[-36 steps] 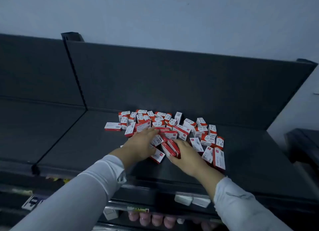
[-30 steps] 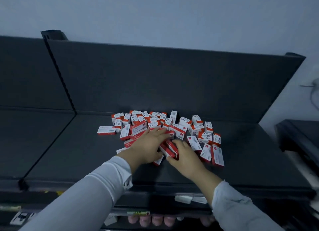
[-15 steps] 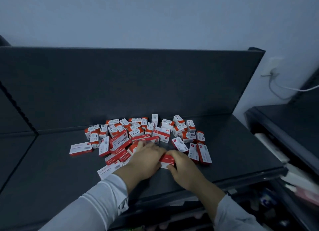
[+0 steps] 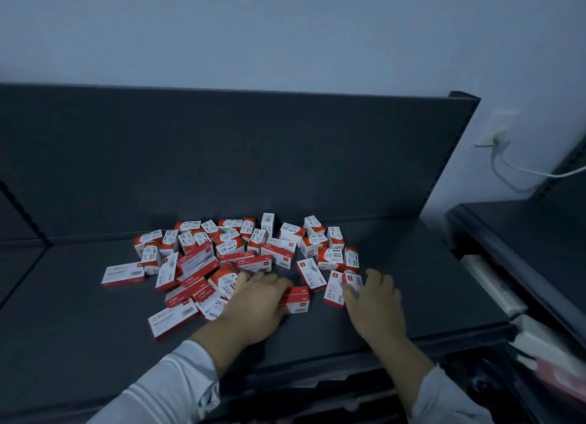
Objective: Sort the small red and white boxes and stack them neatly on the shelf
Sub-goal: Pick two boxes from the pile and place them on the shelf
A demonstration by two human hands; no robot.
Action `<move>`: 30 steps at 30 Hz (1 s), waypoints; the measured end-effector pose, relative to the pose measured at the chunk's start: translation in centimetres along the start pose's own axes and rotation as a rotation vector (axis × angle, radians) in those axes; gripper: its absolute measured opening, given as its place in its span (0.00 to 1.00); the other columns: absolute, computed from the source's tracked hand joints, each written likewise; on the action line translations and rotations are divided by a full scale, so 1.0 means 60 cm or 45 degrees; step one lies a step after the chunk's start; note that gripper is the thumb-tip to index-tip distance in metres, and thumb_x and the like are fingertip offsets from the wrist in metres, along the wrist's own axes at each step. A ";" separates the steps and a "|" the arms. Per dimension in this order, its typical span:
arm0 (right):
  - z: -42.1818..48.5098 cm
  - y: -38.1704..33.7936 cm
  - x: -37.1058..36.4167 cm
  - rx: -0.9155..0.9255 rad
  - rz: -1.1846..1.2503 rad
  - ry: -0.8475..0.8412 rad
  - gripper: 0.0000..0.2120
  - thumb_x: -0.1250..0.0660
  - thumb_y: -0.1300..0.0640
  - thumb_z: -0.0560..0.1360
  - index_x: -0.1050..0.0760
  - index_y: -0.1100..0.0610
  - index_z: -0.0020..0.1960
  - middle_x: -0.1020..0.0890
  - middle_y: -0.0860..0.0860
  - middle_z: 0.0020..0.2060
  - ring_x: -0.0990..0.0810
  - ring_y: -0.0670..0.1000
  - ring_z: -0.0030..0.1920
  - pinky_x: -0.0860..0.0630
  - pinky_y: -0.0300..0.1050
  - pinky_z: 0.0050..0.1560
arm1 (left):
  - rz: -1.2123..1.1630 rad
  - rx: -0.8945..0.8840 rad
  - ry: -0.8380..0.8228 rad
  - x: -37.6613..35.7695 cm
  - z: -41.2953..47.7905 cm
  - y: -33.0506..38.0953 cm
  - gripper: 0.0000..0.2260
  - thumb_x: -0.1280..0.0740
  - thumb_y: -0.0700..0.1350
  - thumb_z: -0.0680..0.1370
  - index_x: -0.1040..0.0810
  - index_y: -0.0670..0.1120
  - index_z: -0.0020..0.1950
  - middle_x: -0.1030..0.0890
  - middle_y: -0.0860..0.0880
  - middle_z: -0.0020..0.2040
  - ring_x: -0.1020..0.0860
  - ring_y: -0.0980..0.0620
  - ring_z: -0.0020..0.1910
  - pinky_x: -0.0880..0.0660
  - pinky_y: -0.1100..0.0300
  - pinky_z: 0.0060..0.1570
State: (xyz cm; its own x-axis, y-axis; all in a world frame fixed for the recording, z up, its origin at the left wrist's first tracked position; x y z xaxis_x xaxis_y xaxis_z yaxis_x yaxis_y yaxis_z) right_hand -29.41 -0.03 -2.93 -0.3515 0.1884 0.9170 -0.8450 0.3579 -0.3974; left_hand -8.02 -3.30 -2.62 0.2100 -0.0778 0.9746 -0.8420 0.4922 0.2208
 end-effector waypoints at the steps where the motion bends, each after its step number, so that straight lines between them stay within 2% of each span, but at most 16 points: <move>1: 0.002 0.004 -0.006 -0.028 0.002 -0.051 0.25 0.41 0.42 0.80 0.35 0.58 0.69 0.29 0.56 0.64 0.29 0.56 0.62 0.29 0.48 0.56 | -0.009 0.017 0.001 -0.001 0.000 0.001 0.18 0.38 0.57 0.79 0.31 0.56 0.68 0.25 0.54 0.62 0.31 0.52 0.63 0.42 0.54 0.59; 5: 0.014 0.000 -0.023 0.030 0.221 -0.048 0.17 0.33 0.48 0.77 0.29 0.56 0.60 0.25 0.53 0.54 0.24 0.52 0.52 0.23 0.48 0.51 | -0.069 0.060 -0.049 0.007 0.005 0.006 0.19 0.37 0.60 0.78 0.28 0.55 0.66 0.22 0.55 0.60 0.27 0.53 0.61 0.40 0.56 0.61; 8: 0.020 -0.011 -0.025 0.086 0.303 0.029 0.16 0.31 0.50 0.76 0.29 0.56 0.60 0.25 0.51 0.51 0.23 0.52 0.49 0.21 0.51 0.49 | -0.256 0.128 -0.144 0.016 0.008 0.009 0.18 0.36 0.56 0.78 0.27 0.53 0.67 0.20 0.52 0.60 0.23 0.51 0.58 0.30 0.58 0.59; 11: 0.024 -0.021 -0.028 0.108 0.309 0.004 0.19 0.30 0.49 0.75 0.31 0.56 0.61 0.26 0.52 0.52 0.23 0.53 0.50 0.22 0.49 0.47 | -0.353 0.154 -0.189 0.015 0.010 0.011 0.18 0.37 0.52 0.79 0.31 0.53 0.69 0.21 0.50 0.62 0.23 0.50 0.59 0.27 0.58 0.58; 15: 0.022 -0.028 -0.038 0.114 0.277 -0.025 0.23 0.30 0.47 0.75 0.35 0.55 0.62 0.27 0.53 0.55 0.24 0.54 0.53 0.23 0.48 0.47 | -0.318 0.158 -0.141 0.003 0.017 0.009 0.18 0.41 0.47 0.81 0.31 0.51 0.71 0.27 0.49 0.65 0.27 0.48 0.63 0.30 0.55 0.63; 19: 0.021 -0.033 -0.038 0.139 0.169 -0.057 0.23 0.32 0.45 0.75 0.36 0.54 0.64 0.27 0.53 0.57 0.26 0.54 0.55 0.25 0.47 0.45 | -0.206 0.151 -0.111 -0.009 0.018 0.010 0.17 0.42 0.51 0.81 0.30 0.51 0.70 0.26 0.49 0.62 0.28 0.48 0.62 0.31 0.54 0.62; 23: 0.026 -0.030 -0.026 0.310 0.001 -0.180 0.23 0.34 0.50 0.74 0.37 0.51 0.66 0.27 0.51 0.61 0.28 0.54 0.58 0.26 0.47 0.51 | -0.146 0.140 -0.155 -0.008 0.019 0.014 0.24 0.35 0.60 0.76 0.31 0.53 0.69 0.27 0.52 0.62 0.28 0.50 0.61 0.30 0.53 0.61; 26: 0.030 -0.012 -0.014 0.440 -0.023 -0.291 0.25 0.35 0.53 0.74 0.38 0.47 0.68 0.26 0.46 0.62 0.29 0.52 0.59 0.28 0.50 0.58 | -0.141 0.131 -0.134 -0.009 0.018 0.006 0.21 0.32 0.56 0.76 0.29 0.53 0.67 0.26 0.52 0.61 0.27 0.50 0.60 0.29 0.56 0.59; 30: 0.036 0.019 0.000 0.469 0.058 -0.323 0.28 0.34 0.55 0.72 0.38 0.47 0.70 0.24 0.43 0.55 0.29 0.49 0.57 0.28 0.50 0.59 | -0.200 0.133 -0.116 -0.008 0.016 0.005 0.18 0.32 0.54 0.76 0.26 0.54 0.65 0.25 0.51 0.58 0.26 0.51 0.57 0.28 0.56 0.57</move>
State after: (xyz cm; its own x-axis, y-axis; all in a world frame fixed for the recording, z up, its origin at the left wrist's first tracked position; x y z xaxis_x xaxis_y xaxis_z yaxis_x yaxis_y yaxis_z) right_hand -31.25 -1.61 -3.28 -0.4408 -0.0504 0.8962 -0.8973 -0.0035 -0.4415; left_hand -8.82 -3.94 -2.98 0.3007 -0.2269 0.9263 -0.8506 0.3755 0.3681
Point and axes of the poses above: each hand's wrist, its own z-axis towards the middle knuckle, its own x-axis out of the back of the hand, y = z × x, the point moved 1 cm from there along z, towards the middle knuckle
